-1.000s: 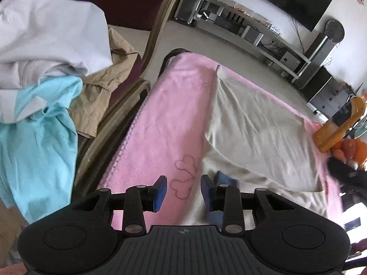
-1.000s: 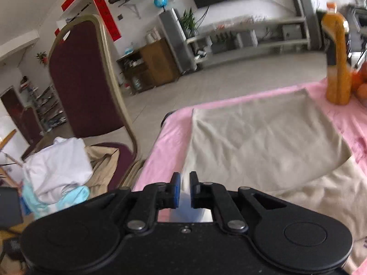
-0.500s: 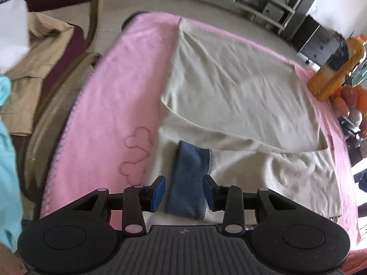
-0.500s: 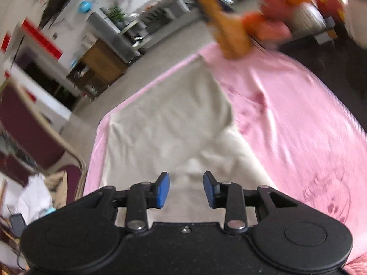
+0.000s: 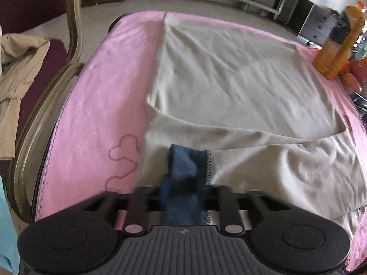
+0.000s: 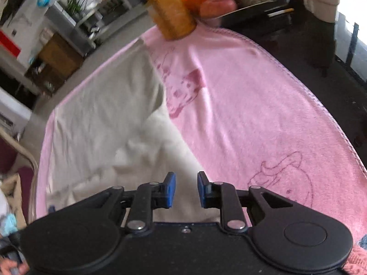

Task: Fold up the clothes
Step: 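Grasp the navy sleeve cuff with the left gripper, then drag the navy cuff along the sweatshirt body with the left gripper, then open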

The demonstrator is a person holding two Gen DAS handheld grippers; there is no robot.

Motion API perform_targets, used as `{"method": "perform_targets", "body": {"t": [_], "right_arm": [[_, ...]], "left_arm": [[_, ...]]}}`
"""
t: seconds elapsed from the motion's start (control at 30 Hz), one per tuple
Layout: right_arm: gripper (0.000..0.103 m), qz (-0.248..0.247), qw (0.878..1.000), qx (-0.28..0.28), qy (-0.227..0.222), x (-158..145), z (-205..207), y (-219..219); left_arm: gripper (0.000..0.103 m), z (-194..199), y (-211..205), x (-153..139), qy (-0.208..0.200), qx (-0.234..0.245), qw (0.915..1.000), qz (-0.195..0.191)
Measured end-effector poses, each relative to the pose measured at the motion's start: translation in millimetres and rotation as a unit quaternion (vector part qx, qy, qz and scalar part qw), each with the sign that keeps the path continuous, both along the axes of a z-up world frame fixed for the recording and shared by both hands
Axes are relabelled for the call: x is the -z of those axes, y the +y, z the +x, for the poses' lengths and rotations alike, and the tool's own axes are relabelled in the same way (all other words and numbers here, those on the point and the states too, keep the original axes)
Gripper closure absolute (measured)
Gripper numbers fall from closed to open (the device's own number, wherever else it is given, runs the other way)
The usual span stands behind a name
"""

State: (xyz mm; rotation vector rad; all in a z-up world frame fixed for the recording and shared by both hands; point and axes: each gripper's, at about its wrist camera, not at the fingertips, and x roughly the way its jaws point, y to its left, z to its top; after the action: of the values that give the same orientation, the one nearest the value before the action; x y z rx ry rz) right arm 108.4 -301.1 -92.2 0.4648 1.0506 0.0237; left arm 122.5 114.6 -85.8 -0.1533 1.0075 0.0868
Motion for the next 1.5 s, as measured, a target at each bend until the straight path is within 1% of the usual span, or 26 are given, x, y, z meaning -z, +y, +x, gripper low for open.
{"method": "perform_targets", "body": {"t": [0.03, 0.17, 0.23, 0.3, 0.4, 0.5, 0.57, 0.63, 0.67, 0.7, 0.73, 0.77, 0.8, 0.83, 0.87, 0.93, 0.97, 1.0, 1.13, 1.17, 1.23, 1.27, 1.33, 1.4, 1.43, 1.5], "right_arm": [[0.081, -0.014, 1.0, -0.005, 0.008, 2.4, -0.6, 1.9], [0.08, -0.054, 0.998, -0.011, 0.025, 7.0, -3.0, 8.7], [0.078, -0.054, 0.998, -0.007, 0.022, 6.2, -5.8, 7.6], [0.077, -0.049, 0.999, -0.004, 0.019, 5.4, -6.8, 6.3], [0.076, -0.05, 0.999, -0.008, 0.013, 5.6, -6.8, 7.9], [0.076, -0.06, 0.998, -0.015, 0.007, 4.6, -6.7, 12.1], [0.073, -0.065, 0.998, -0.02, 0.006, 4.3, -6.1, 14.7], [0.072, -0.063, 0.998, -0.018, -0.006, 0.9, -6.5, 14.4], [0.072, -0.057, 0.998, -0.015, -0.019, -2.4, -7.6, 13.0], [0.075, -0.047, 0.998, -0.013, -0.037, -7.0, -9.6, 10.6], [0.084, -0.037, 0.998, -0.014, -0.053, -10.8, -11.3, 8.5], [0.087, -0.025, 0.998, -0.021, -0.057, -11.2, -11.7, 6.9], [0.089, -0.008, 0.998, -0.029, -0.052, -8.7, -10.9, 5.3], [0.089, 0.013, 0.999, -0.035, -0.04, -4.1, -9.3, 3.4], [0.089, 0.034, 0.999, -0.035, -0.018, 3.5, -6.5, 0.9], [0.089, 0.056, 0.998, -0.023, 0.028, 19.9, -1.0, -4.7], [0.094, 0.05, 0.998, -0.015, 0.044, 25.1, -0.2, -8.6], [0.103, 0.045, 0.998, -0.009, 0.051, 27.1, -1.1, -13.7], [0.103, -0.005, 0.998, 0.022, 0.05, 22.4, -18.3, -31.8], [0.101, -0.029, 0.998, 0.034, 0.051, 20.4, -22.2, -34.2], [0.096, -0.105, 0.992, 0.062, 0.044, 15.1, -28.1, -35.3], [0.096, -0.113, 0.991, 0.071, 0.031, 11.7, -30.7, -36.8], [0.096, -0.053, 0.996, 0.073, -0.009, 3.6, -35.4, -42.5], [0.096, 0.013, 0.997, 0.07, -0.041, -3.2, -34.7, -42.6], [0.096, 0.037, 0.996, 0.066, -0.052, -6.1, -32.9, -41.3], [0.096, 0.072, 0.994, 0.051, -0.066, -11.0, -26.9, -35.6]], "left_arm": [[0.099, -2.7, -2.8, -3.4, -0.011, 0.002, 0.9999, 0.006], [0.1, -23.0, -11.7, -29.4, -0.076, -0.001, 0.9966, 0.03], [0.1, -32.4, -11.9, -38.9, -0.094, -0.005, 0.995, 0.034], [0.1, -37.6, -12.6, -43.0, -0.099, -0.012, 0.9941, 0.041], [0.099, -36.6, -9.5, -38.6, -0.086, -0.023, 0.9948, 0.049], [0.098, -28.8, -8.2, -27.2, -0.06, -0.031, 0.9958, 0.062], [0.086, -18.6, -7.4, -14.3, -0.031, -0.033, 0.9963, 0.073], [0.086, -16.4, -3.1, -8.8, -0.015, -0.051, 0.9957, 0.076], [0.086, -21.0, -0.5, -13.1, -0.025, -0.057, 0.9956, 0.07], [0.086, -25.7, 2.1, -17.3, -0.034, -0.063, 0.9954, 0.063], [0.087, -30.3, 3.4, -21.6, -0.045, -0.064, 0.9953, 0.056], [0.087, -35.1, 1.0, -26.3, -0.061, -0.052, 0.9956, 0.05], [0.087, -38.7, -1.9, -29.6, -0.072, -0.036, 0.9958, 0.043], [0.086, -38.7, -6.8, -28.0, -0.07, -0.014, 0.9969, 0.034], [0.086, -37.0, -12.6, -22.0, -0.057, 0.007, 0.9979, 0.031], [0.086, -32.0, -22.8, -6.8, -0.019, 0.028, 0.9979, 0.055], [0.08, -30.9, -26.8, 0.0, -0.006, 0.034, 0.9962, 0.08], [0.079, -30.3, -29.7, 4.7, 0.003, 0.038, 0.9944, 0.098], [0.078, -32.1, -27.4, 3.5, 0.004, 0.037, 0.9946, 0.097], [0.078, -32.0, -26.2, 2.9, 0.004, 0.033, 0.9951, 0.093], [0.078, -34.3, -23.9, 0.5, 0.003, 0.026, 0.9958, 0.088], [0.079, -37.0, -23.1, -2.5, -0.003, 0.021, 0.996, 0.086], [0.079, -40.4, -19.3, -11.8, -0.026, 0.008, 0.9967, 0.077], [0.079, -43.9, -5.3, -25.8, -0.057, -0.017, 0.9974, 0.041], [0.079, -45.1, 1.5, -31.7, -0.07, -0.029, 0.9968, 0.025], [0.081, -43.8, 13.6, -37.8, -0.08, -0.048, 0.9956, -0.002]]}}
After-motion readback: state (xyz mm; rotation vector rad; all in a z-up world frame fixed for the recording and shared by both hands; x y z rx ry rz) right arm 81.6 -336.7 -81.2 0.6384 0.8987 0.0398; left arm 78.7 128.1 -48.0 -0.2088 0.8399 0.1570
